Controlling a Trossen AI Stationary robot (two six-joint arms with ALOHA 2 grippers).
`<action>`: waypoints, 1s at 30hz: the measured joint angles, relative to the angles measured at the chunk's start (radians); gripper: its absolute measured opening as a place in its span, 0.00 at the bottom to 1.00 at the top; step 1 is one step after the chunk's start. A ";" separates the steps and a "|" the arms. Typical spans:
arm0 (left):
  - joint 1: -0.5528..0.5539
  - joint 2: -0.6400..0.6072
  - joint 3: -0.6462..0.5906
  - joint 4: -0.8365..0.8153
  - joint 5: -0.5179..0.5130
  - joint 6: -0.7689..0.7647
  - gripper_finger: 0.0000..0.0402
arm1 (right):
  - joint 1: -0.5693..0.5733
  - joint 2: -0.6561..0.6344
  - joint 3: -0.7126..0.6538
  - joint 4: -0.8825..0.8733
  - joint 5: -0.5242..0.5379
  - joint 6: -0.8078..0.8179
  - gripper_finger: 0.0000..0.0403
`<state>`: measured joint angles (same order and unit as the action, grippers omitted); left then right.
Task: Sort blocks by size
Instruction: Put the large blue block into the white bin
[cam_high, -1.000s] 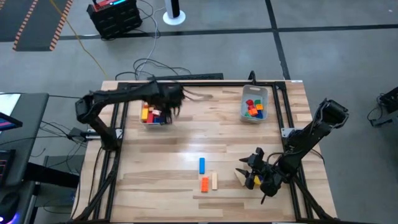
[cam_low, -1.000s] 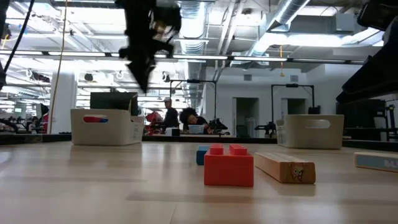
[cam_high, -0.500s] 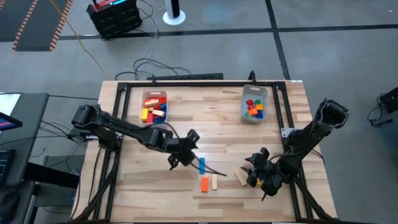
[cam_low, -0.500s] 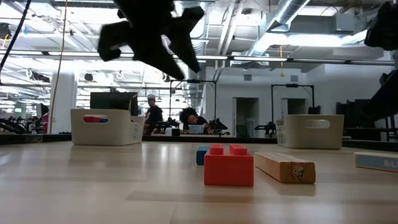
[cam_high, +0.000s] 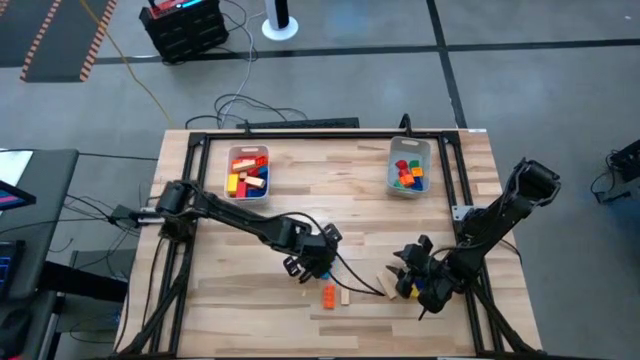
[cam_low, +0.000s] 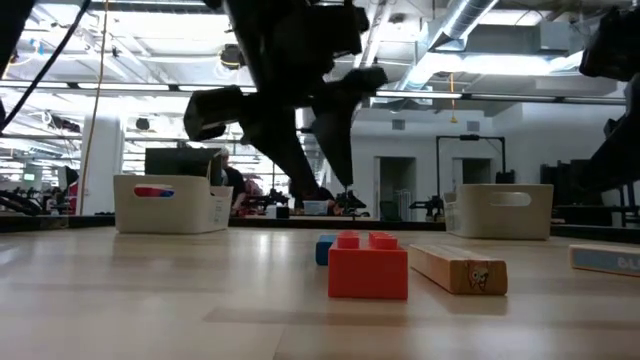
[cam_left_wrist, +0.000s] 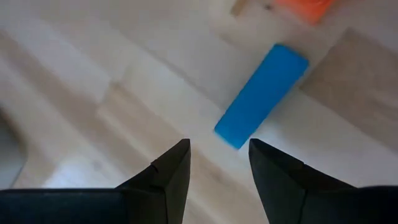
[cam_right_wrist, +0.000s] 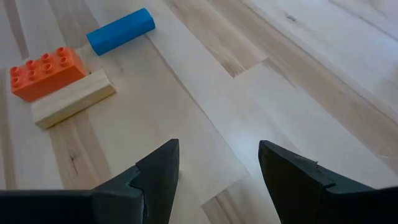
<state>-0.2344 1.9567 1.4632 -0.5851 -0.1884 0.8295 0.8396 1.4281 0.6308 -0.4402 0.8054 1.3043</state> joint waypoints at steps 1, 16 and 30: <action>0.000 0.018 0.021 -0.016 0.015 0.010 0.40 | 0.001 0.000 0.000 0.000 -0.006 0.000 0.62; -0.002 0.231 0.217 -0.225 0.065 0.127 0.40 | 0.023 0.000 0.000 0.004 -0.022 0.015 0.62; -0.013 0.226 0.359 -0.400 0.023 0.149 0.40 | 0.023 0.000 0.000 0.008 -0.021 0.014 0.62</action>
<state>-0.2478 2.1830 1.8221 -0.9853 -0.1656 0.9780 0.8623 1.4281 0.6308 -0.4321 0.7844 1.3183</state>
